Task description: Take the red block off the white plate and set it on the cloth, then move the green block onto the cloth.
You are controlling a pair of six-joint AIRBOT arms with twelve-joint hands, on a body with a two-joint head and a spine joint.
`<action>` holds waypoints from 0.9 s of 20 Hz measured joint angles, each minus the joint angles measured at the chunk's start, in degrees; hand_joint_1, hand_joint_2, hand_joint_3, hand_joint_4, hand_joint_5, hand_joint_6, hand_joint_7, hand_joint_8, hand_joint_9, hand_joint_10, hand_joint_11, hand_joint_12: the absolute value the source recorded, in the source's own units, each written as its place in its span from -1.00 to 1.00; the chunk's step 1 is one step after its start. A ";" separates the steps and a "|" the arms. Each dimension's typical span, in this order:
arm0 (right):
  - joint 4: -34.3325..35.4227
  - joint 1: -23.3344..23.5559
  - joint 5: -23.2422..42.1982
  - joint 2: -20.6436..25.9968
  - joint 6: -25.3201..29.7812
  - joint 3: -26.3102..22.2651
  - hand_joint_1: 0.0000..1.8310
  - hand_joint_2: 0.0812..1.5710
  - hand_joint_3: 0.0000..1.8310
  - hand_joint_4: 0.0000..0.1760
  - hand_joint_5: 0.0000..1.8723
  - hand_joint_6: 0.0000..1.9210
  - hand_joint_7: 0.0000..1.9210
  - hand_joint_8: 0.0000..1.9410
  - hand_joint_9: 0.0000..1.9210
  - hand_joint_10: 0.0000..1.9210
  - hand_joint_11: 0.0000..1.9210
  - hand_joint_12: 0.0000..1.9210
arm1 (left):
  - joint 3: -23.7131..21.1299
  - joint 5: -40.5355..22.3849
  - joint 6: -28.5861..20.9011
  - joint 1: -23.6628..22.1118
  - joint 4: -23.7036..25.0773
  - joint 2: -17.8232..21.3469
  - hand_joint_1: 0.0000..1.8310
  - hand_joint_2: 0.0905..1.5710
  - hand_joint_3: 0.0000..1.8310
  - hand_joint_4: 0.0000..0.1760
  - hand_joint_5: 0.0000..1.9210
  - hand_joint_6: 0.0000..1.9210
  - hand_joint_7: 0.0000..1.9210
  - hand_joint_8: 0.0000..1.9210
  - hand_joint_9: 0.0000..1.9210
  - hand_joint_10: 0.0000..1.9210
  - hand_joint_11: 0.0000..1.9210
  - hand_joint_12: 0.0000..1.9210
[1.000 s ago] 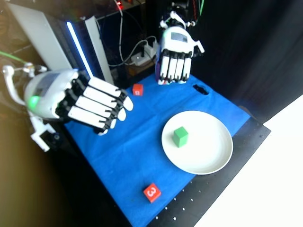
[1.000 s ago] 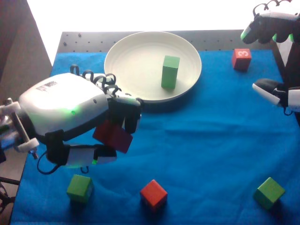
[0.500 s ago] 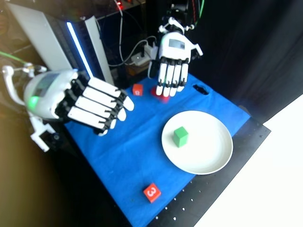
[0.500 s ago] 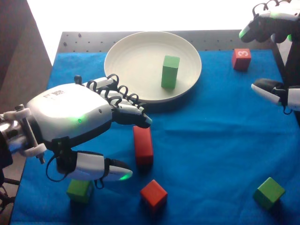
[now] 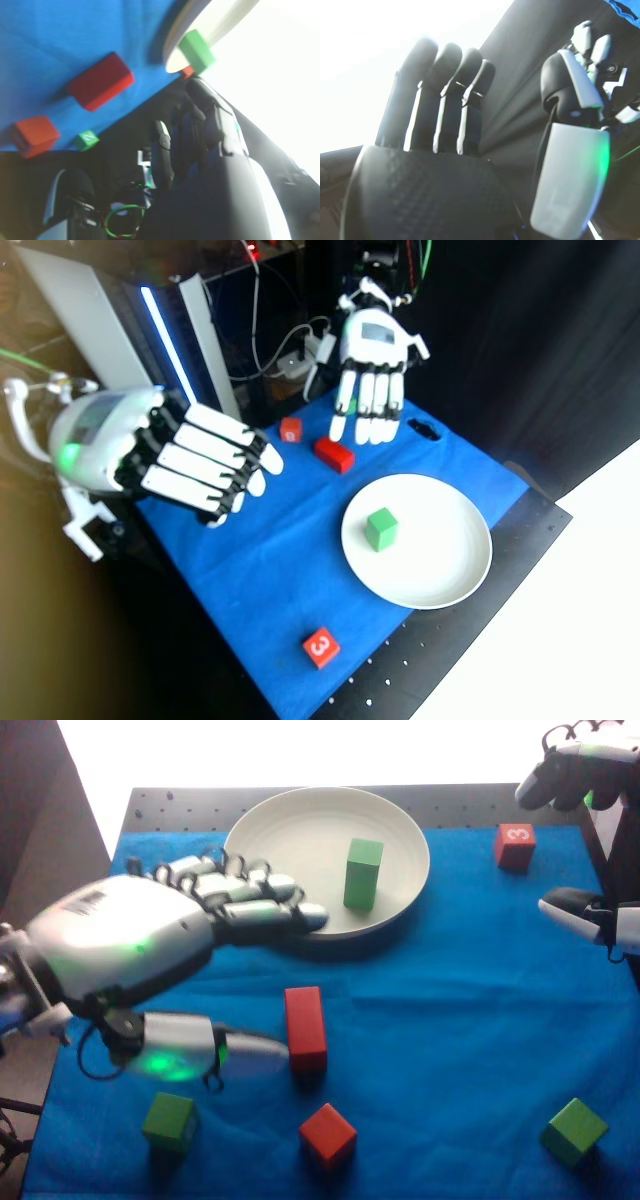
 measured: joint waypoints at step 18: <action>-1.84 17.20 24.74 -13.40 -3.41 15.04 0.20 0.01 -1.00 -1.00 -0.30 -0.99 -0.39 -0.97 -0.57 -0.37 -0.87 0.58 | 4.31 -9.35 6.86 0.00 -15.67 0.46 -0.32 0.39 -1.00 -0.50 -0.55 -0.98 -0.59 -0.99 -0.61 -0.98 -1.00 0.24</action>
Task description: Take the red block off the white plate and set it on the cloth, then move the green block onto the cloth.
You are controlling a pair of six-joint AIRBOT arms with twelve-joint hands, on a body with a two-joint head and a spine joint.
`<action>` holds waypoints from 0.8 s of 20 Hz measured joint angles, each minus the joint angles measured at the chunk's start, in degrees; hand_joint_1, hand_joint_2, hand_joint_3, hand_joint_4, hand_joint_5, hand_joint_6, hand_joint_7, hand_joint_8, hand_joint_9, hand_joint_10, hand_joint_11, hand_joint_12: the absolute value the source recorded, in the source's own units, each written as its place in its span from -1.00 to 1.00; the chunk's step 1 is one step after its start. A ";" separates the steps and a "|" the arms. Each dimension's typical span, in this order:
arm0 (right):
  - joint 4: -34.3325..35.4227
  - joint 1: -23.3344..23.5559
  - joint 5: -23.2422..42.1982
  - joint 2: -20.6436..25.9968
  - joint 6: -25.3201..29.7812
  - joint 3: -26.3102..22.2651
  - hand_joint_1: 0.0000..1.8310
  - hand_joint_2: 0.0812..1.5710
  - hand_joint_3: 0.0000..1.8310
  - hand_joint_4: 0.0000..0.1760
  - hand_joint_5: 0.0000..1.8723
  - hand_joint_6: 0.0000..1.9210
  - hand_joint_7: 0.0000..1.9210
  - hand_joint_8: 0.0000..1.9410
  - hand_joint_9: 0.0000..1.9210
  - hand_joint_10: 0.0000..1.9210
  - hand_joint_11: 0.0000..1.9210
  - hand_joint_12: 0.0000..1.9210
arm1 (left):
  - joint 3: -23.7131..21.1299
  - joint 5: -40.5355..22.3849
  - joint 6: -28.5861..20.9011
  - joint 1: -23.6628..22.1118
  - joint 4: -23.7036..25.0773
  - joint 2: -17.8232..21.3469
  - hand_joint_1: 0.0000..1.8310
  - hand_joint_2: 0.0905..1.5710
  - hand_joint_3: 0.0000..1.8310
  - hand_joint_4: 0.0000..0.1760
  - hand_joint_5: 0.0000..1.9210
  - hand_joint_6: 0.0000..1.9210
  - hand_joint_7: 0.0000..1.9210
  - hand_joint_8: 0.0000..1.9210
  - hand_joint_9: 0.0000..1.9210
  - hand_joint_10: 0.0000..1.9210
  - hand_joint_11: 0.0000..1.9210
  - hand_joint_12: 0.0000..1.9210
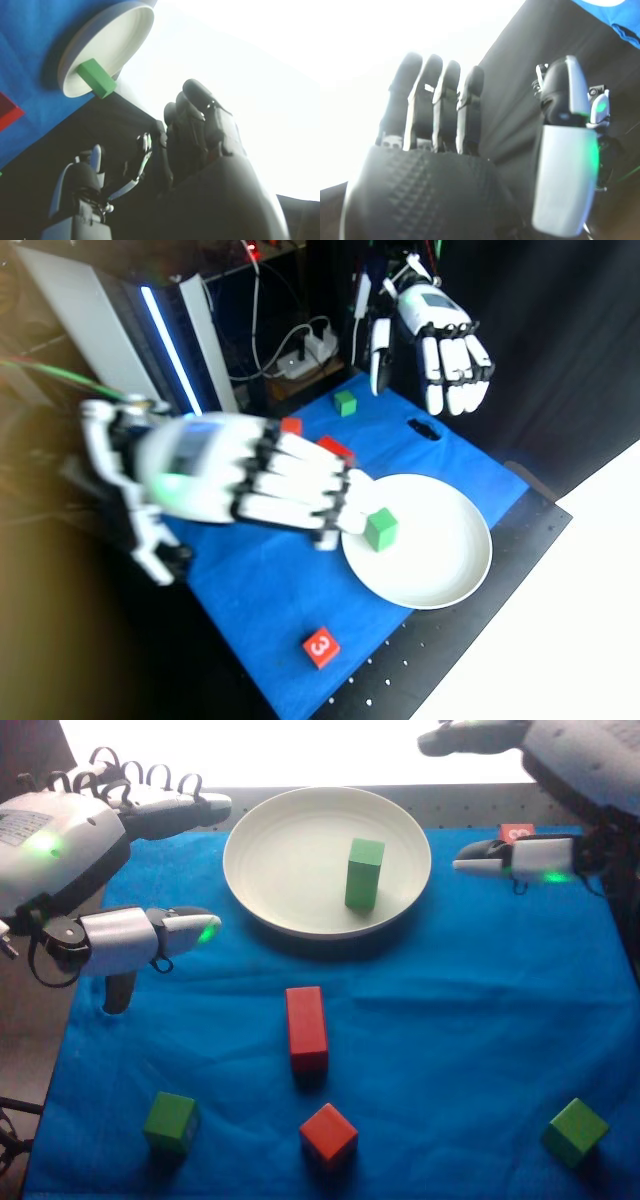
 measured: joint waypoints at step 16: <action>-0.81 5.38 17.75 -15.41 -2.14 13.44 0.09 0.01 -1.00 -1.00 -0.33 -1.00 -0.41 -1.00 -0.47 -0.86 -0.99 0.48 | 0.52 -0.81 0.02 0.00 -1.60 0.37 -0.38 0.43 -1.00 -0.15 -0.45 -0.98 -0.51 -0.99 -0.54 -0.98 -1.00 0.27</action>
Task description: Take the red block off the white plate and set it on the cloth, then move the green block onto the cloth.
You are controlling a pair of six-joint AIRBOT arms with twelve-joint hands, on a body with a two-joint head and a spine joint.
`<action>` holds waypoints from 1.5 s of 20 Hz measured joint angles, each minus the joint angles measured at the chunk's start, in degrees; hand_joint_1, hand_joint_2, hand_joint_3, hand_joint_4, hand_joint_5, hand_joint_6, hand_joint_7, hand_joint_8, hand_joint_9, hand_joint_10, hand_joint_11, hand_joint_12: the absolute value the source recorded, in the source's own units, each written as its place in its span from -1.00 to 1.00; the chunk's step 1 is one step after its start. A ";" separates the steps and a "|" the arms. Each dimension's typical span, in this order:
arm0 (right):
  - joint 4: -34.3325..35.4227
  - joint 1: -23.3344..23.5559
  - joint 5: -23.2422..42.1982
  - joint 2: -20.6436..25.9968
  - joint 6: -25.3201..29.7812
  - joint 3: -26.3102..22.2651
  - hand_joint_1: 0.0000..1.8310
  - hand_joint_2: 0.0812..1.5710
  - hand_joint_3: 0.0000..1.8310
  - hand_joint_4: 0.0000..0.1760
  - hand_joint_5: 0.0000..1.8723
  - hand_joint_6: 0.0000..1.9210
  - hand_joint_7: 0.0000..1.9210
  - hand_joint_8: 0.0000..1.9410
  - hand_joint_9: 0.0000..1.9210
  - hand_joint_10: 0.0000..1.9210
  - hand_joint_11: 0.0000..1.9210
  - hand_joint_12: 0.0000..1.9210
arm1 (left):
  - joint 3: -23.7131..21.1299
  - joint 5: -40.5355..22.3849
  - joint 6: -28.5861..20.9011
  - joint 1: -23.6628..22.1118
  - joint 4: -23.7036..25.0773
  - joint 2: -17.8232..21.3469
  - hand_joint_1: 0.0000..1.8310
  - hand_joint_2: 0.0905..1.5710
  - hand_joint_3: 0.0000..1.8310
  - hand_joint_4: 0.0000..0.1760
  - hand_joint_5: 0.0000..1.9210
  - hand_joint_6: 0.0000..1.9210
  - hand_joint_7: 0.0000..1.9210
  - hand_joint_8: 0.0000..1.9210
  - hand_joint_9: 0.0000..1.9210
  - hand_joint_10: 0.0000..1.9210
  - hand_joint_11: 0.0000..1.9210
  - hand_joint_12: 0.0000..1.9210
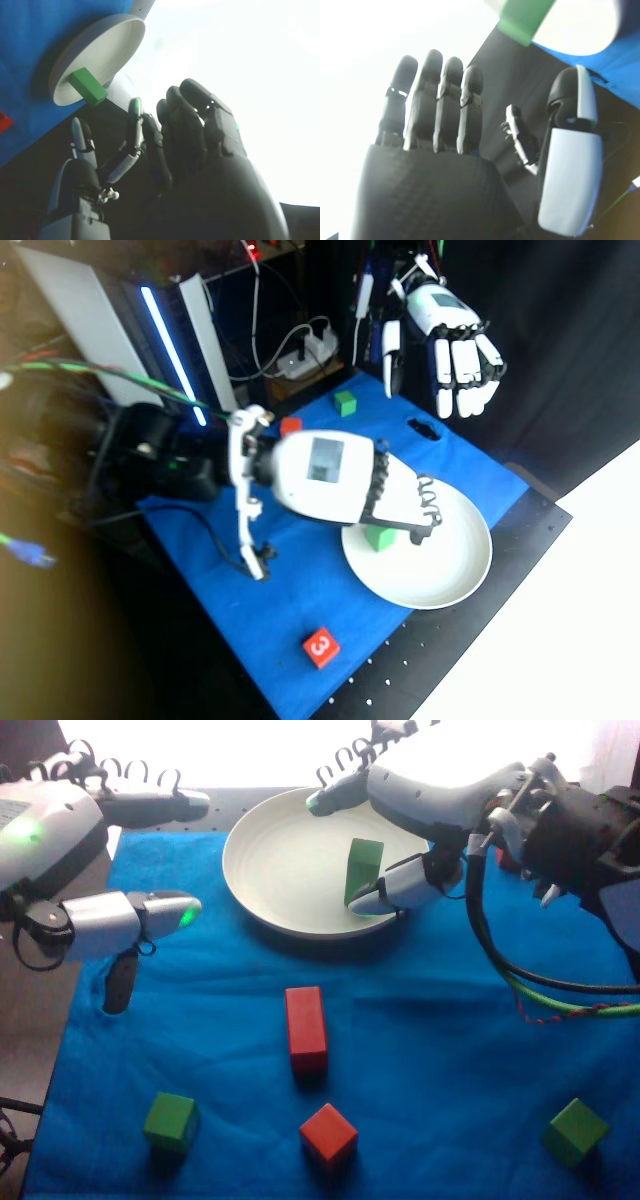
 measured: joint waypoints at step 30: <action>0.72 1.51 3.85 -0.07 0.02 1.66 0.50 0.42 -1.00 -1.00 -0.03 -0.04 -0.01 0.07 -0.15 0.51 -0.38 0.78 | -1.44 -3.34 0.00 1.14 -0.70 1.01 -0.21 0.48 -1.00 -0.27 -0.31 -0.99 -0.36 -0.98 -0.42 -0.94 -0.99 0.30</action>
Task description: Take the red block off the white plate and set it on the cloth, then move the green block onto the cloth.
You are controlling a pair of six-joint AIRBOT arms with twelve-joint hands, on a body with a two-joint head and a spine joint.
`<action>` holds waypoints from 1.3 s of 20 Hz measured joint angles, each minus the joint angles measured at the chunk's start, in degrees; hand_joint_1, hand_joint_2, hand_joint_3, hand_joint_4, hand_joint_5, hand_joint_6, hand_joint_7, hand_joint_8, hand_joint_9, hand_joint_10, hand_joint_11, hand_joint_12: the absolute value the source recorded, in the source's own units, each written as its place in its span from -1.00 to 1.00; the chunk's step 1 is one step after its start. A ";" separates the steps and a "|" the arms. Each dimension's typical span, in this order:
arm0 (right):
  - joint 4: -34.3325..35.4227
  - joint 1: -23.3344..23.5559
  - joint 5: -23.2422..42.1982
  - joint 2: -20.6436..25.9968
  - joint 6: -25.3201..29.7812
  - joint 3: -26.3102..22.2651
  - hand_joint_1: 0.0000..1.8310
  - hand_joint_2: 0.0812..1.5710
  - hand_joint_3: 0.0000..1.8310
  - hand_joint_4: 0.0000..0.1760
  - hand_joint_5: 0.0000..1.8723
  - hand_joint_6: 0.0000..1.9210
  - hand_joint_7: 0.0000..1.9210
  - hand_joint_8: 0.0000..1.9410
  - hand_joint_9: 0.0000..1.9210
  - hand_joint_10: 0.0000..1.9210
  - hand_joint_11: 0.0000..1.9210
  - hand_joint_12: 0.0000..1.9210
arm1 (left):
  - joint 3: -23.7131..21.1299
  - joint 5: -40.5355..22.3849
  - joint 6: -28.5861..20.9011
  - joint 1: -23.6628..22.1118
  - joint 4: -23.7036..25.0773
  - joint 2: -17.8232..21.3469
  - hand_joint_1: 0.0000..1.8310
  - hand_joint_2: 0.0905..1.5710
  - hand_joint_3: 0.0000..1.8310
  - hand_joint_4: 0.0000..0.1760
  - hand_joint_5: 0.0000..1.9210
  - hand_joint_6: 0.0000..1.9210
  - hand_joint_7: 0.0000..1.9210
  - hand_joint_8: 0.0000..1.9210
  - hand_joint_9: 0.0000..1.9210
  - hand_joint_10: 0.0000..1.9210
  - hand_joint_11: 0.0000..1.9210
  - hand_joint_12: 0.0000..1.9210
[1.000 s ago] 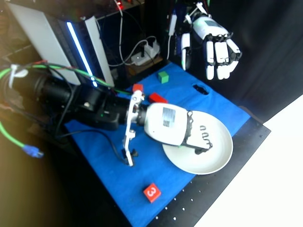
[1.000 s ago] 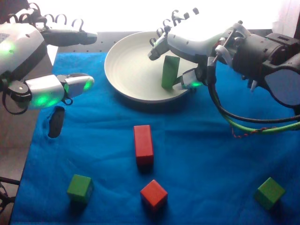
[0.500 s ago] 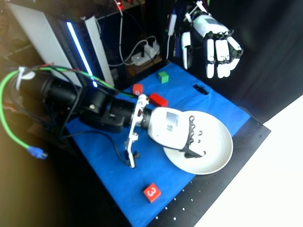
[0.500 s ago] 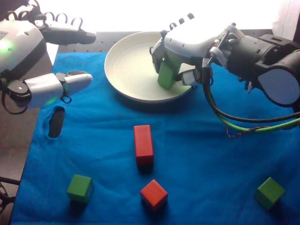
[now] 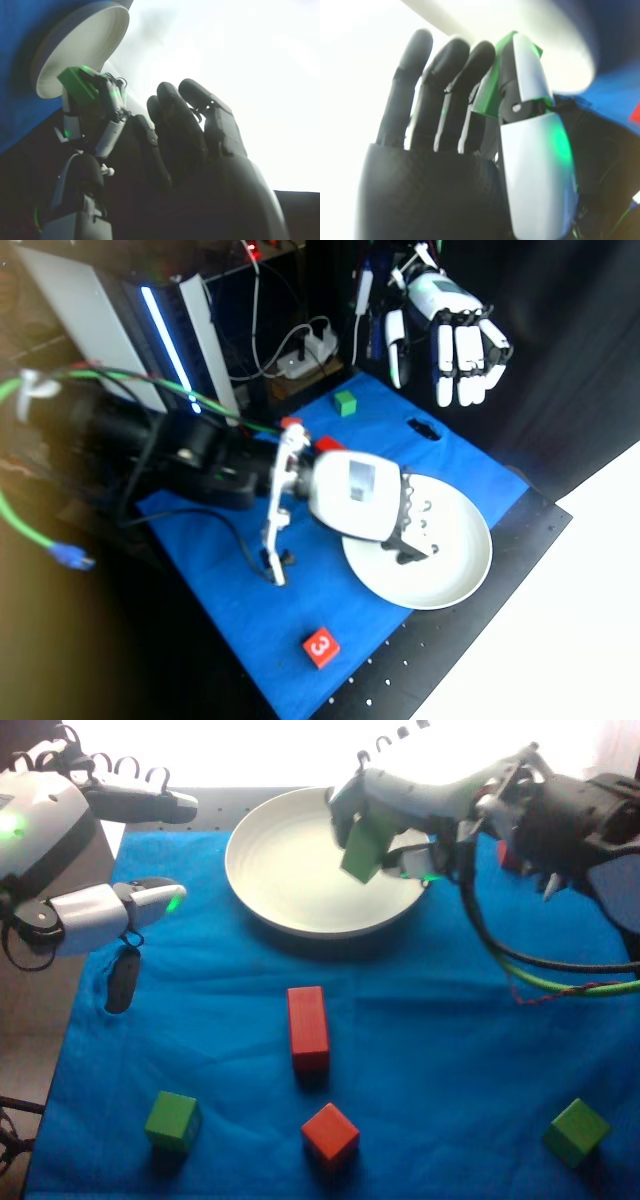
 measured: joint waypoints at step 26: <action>-0.72 -20.17 -38.23 25.88 6.12 -29.79 0.50 0.41 -1.00 -1.00 -0.01 0.12 -0.09 0.13 -0.07 0.38 -0.16 0.73 | -3.08 -5.86 0.02 5.64 -2.71 2.82 -0.31 0.52 -1.00 -0.47 -0.36 -1.00 -0.40 -1.00 -0.45 -0.98 -1.00 0.27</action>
